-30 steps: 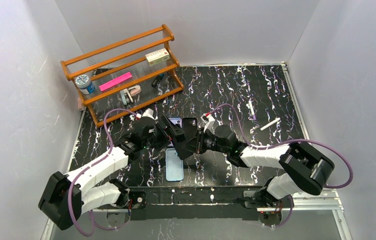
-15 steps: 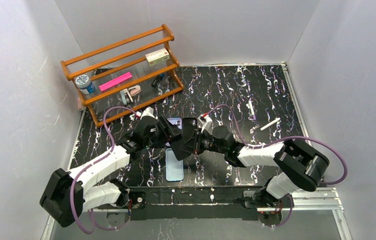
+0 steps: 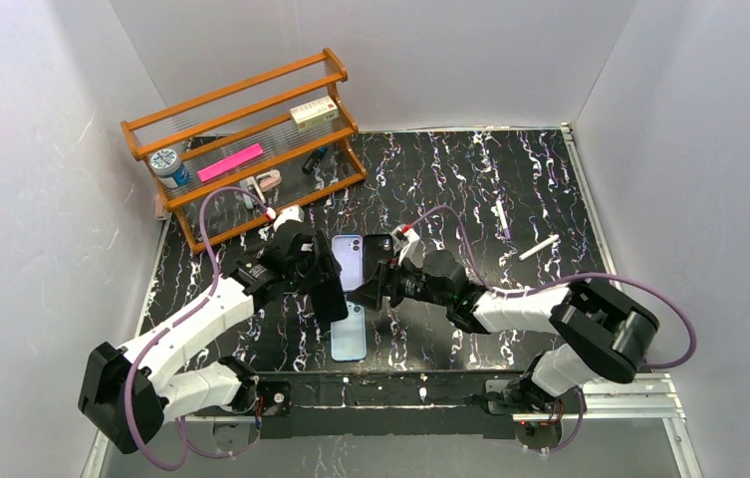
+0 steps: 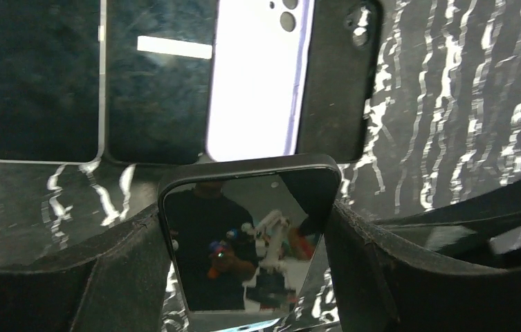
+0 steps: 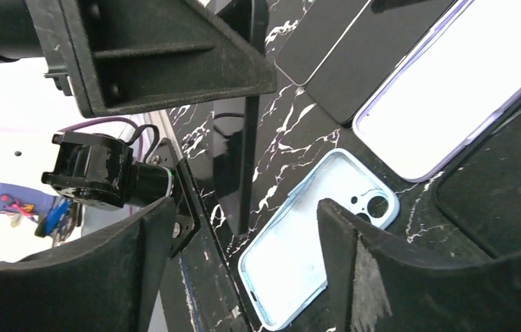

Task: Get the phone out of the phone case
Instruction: Place the phone at the center of the board.

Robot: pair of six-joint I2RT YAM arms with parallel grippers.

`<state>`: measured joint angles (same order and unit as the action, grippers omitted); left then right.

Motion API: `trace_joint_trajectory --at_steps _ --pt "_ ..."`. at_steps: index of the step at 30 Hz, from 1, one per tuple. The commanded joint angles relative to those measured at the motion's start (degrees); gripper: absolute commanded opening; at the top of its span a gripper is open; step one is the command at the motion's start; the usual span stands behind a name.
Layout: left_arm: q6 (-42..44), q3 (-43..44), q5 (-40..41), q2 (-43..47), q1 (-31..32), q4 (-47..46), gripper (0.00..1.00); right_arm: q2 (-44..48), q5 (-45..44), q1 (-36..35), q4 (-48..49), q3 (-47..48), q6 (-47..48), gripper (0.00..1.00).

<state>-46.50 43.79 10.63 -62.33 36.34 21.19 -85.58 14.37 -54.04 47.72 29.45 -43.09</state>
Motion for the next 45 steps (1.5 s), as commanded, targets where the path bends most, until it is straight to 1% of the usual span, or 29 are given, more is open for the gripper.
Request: trace_joint_trajectory --at_steps 1,4,6,10,15,21,29,38,42,45 --pt "7.43 4.09 3.96 1.28 -0.04 13.22 0.0 6.05 -6.23 -0.05 -2.53 -0.74 4.61 0.85" --pt "9.12 3.36 1.9 -0.18 -0.04 17.16 0.04 10.24 -11.46 -0.01 -6.97 -2.06 7.12 0.92" --pt "9.46 1.91 1.28 -0.8 -0.04 17.98 0.05 12.93 -15.57 0.01 -9.24 -3.01 8.97 0.94" --pt "9.38 -0.68 1.4 -0.88 -0.04 16.64 0.07 18.52 -22.97 -0.01 -12.52 -5.26 11.21 0.97" --pt "10.02 -2.02 -0.13 -4.1 -0.06 13.62 0.14 24.29 -28.18 0.03 -14.74 -7.88 12.4 0.98" --pt "10.8 -3.84 -0.58 -7.83 -0.04 9.92 0.21 29.0 -31.14 0.04 -16.44 -9.51 13.23 0.99" --pt "11.54 -4.94 -1.93 -10.93 -0.04 5.66 0.28 30.87 -32.28 0.11 -17.46 -9.9 14.28 0.99" --pt "11.96 -4.95 -1.25 -13.22 -0.26 3.96 0.46 33.2 -33.37 0.15 -19.9 -9.72 14.88 0.99" --pt "11.83 -5.26 -1.45 -13.52 -0.46 3.28 0.5 34.33 -33.72 0.11 -20.78 -9.92 14.88 0.99" --pt "11.83 -5.3 -1.37 -13.44 -0.83 3.25 0.56 34.56 -33.59 0.15 -21.14 -9.79 14.79 0.99"
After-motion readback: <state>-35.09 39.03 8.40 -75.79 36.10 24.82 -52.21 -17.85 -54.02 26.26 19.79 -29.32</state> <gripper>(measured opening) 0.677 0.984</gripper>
